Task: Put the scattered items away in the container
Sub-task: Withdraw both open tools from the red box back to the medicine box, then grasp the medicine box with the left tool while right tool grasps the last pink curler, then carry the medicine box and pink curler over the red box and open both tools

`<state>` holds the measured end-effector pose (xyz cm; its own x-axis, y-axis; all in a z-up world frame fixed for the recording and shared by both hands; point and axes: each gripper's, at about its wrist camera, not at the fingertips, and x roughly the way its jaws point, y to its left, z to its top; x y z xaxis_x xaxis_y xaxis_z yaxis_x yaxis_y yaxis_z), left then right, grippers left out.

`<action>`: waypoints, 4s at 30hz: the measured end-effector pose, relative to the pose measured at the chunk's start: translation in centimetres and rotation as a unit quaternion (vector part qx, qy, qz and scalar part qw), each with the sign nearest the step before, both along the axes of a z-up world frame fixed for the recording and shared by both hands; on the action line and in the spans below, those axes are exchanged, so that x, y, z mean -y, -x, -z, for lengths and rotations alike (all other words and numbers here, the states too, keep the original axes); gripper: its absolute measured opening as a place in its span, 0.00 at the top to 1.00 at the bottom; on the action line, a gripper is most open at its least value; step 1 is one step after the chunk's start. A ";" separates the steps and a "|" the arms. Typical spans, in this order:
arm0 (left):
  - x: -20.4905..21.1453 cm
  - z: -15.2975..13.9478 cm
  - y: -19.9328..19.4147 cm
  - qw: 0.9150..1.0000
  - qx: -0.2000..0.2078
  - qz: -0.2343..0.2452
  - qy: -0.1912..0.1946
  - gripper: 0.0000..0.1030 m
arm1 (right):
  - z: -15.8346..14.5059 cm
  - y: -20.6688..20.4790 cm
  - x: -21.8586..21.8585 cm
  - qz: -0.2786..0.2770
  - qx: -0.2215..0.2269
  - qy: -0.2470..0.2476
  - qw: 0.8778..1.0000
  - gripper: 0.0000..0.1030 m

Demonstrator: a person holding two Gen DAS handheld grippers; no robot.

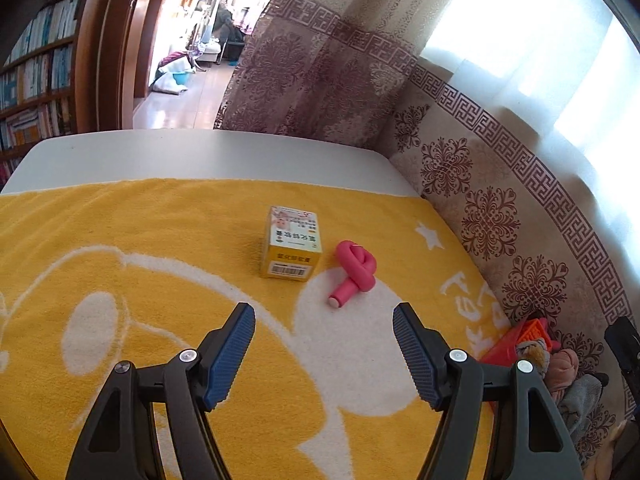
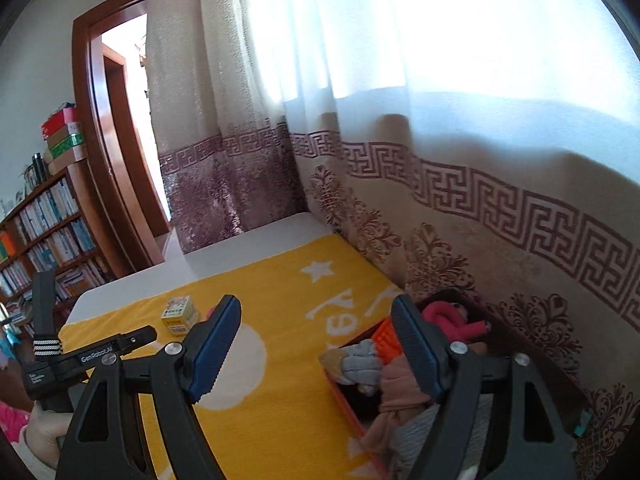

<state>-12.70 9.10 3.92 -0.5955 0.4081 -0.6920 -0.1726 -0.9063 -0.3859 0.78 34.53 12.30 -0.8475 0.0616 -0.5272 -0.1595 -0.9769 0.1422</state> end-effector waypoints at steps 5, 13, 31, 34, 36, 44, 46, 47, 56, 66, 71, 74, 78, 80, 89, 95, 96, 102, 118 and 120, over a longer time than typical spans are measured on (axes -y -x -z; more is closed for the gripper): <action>1.3 0.8 0.4 1.000 0.005 -0.015 0.012 0.29 | 2.3 3.2 3.3 -0.044 0.050 0.000 0.998 0.21; 2.0 2.0 1.2 0.999 0.020 -0.026 0.020 0.29 | 6.3 6.5 6.0 -0.070 0.102 0.008 0.992 0.21; -4.2 4.7 8.5 0.994 0.036 -0.002 0.101 0.29 | 11.2 8.8 4.3 -0.070 0.138 0.065 0.986 0.22; -4.4 5.2 9.6 0.994 0.034 -0.004 0.103 0.29 | 11.0 8.6 4.7 -0.073 0.128 0.051 0.988 0.22; -4.3 5.6 10.2 0.994 0.034 -0.010 0.105 0.29 | 10.9 8.5 4.9 -0.075 0.124 0.042 0.989 0.22; -2.1 6.4 10.5 0.995 0.042 -0.022 0.083 0.53 | 11.5 8.5 6.1 -0.089 0.117 0.014 0.989 0.22; -1.3 6.0 10.0 0.996 0.037 -0.027 0.080 0.53 | 11.7 8.5 6.5 -0.095 0.118 0.007 0.988 0.22; -1.0 5.7 9.8 0.996 0.033 -0.029 0.081 0.53 | 11.9 8.5 6.6 -0.097 0.118 0.005 0.988 0.22; 1.7 4.2 8.1 0.998 0.015 -0.049 0.045 0.53 | 12.4 10.6 6.4 -0.092 0.161 0.040 0.982 0.22; 2.6 4.7 8.4 0.997 0.026 -0.059 0.032 0.53 | 12.8 18.3 8.2 -0.102 0.216 0.083 0.967 0.22; 3.0 4.8 8.5 0.997 0.030 -0.065 0.027 0.53 | 14.1 21.1 9.4 -0.095 0.231 0.055 0.967 0.29; 2.9 5.0 8.6 0.997 0.032 -0.064 0.028 0.53 | 14.7 21.7 10.0 -0.087 0.230 0.021 0.969 0.41; 2.5 5.3 8.6 0.997 0.036 -0.058 0.031 0.53 | 14.5 20.9 10.5 -0.083 0.226 -0.018 0.970 0.53; 2.2 5.2 8.5 0.997 0.034 -0.054 0.032 0.53 | 14.1 20.1 10.1 -0.081 0.224 -0.003 0.971 0.54; 1.0 3.7 7.6 0.999 0.014 -0.034 0.029 0.53 | 8.8 13.0 8.5 -0.079 0.162 0.019 0.983 0.54; -0.9 2.5 6.5 1.000 0.003 -0.003 0.023 0.53 | 4.5 6.1 4.7 -0.049 0.101 0.021 0.993 0.53; -1.3 2.2 6.2 1.000 -0.001 0.003 0.024 0.53 | 3.9 4.9 3.9 -0.042 0.091 0.020 0.995 0.53; -4.5 0.0 3.7 0.998 -0.032 0.048 0.027 0.53 | 0.8 -3.4 -2.2 0.034 0.032 0.001 0.999 0.53; -17.1 -5.2 -3.9 0.979 -0.065 0.192 0.025 0.53 | 1.7 -12.4 -11.9 0.144 0.009 -0.005 0.989 0.53; -19.1 -5.4 -4.2 0.975 -0.061 0.210 0.023 0.53 | 2.0 -12.6 -12.1 0.140 0.004 -0.005 0.990 0.53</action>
<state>-8.49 28.23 9.32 -0.4617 0.6045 -0.6492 -0.5750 -0.7612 -0.2999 13.43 46.62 10.32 -0.7924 0.2991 -0.5317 -0.4259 -0.8952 0.1311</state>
